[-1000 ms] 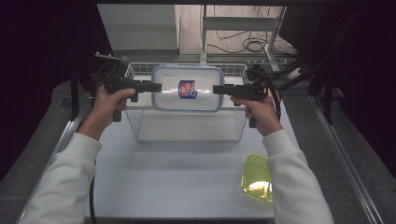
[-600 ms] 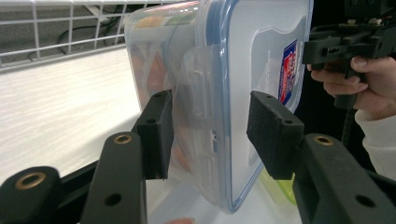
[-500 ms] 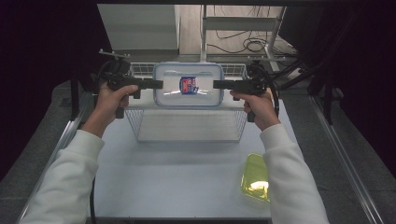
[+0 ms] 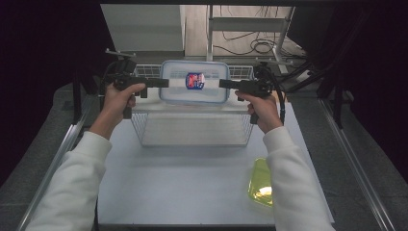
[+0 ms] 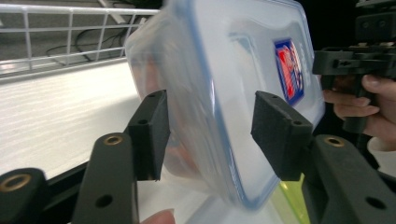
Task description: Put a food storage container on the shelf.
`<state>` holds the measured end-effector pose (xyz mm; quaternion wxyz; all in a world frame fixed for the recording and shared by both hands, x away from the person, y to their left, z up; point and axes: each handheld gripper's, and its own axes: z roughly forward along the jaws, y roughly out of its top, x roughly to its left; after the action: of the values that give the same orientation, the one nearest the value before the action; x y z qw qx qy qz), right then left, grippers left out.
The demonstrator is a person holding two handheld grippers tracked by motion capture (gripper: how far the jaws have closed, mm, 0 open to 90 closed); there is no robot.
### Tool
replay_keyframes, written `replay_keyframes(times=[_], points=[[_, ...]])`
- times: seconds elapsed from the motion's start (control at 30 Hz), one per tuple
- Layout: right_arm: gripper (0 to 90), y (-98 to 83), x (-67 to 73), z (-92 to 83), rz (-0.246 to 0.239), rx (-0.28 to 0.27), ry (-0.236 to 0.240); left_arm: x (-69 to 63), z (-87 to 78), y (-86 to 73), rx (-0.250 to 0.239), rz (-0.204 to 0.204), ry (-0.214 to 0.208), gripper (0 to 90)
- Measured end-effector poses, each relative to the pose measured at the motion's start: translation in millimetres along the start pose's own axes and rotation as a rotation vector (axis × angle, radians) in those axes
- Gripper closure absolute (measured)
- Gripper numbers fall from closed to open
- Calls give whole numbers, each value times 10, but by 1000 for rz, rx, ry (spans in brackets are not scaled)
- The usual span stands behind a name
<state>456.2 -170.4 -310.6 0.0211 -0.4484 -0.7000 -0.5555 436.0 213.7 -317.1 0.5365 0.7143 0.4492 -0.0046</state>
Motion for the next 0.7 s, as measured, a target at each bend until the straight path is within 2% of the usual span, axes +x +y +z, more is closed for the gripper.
replay_keyframes(times=[0.03,0.07,0.1,0.2,0.23,0.27,0.3,0.4,0.5,0.53,0.63,0.67,0.7], points=[[431,0,12,13,3,-3,-28,17,42,-3,-1,-8,22,408],[431,0,12,13,3,-3,-28,17,42,-3,-1,-8,22,408],[406,-12,32,35,11,13,-102,50,57,-7,-12,-31,19,406],[407,-21,36,49,37,6,-102,54,77,-14,-16,-42,11,371],[408,-29,68,50,28,-9,-128,35,91,-20,-16,-33,26,349],[408,-29,68,50,28,-9,-128,35,91,-20,-16,-33,26,325],[408,-33,90,28,15,-24,-153,7,73,-22,-33,-13,54,297],[409,-30,98,-15,8,-36,-142,-7,34,-22,-56,-16,42,233],[496,-47,154,-170,-22,-53,-121,-53,-37,-44,-60,-1,34,209],[496,-47,154,-170,-22,-53,-121,-73,-66,-60,-61,6,33,209],[600,-111,203,-286,-35,-44,-100,-117,-146,-127,-67,23,15,208],[687,-191,245,-347,-60,-31,-110,-149,-195,-183,-71,28,13,205],[687,-191,245,-347,-60,-31,-110,-149,-195,-183,-71,28,13,207]])
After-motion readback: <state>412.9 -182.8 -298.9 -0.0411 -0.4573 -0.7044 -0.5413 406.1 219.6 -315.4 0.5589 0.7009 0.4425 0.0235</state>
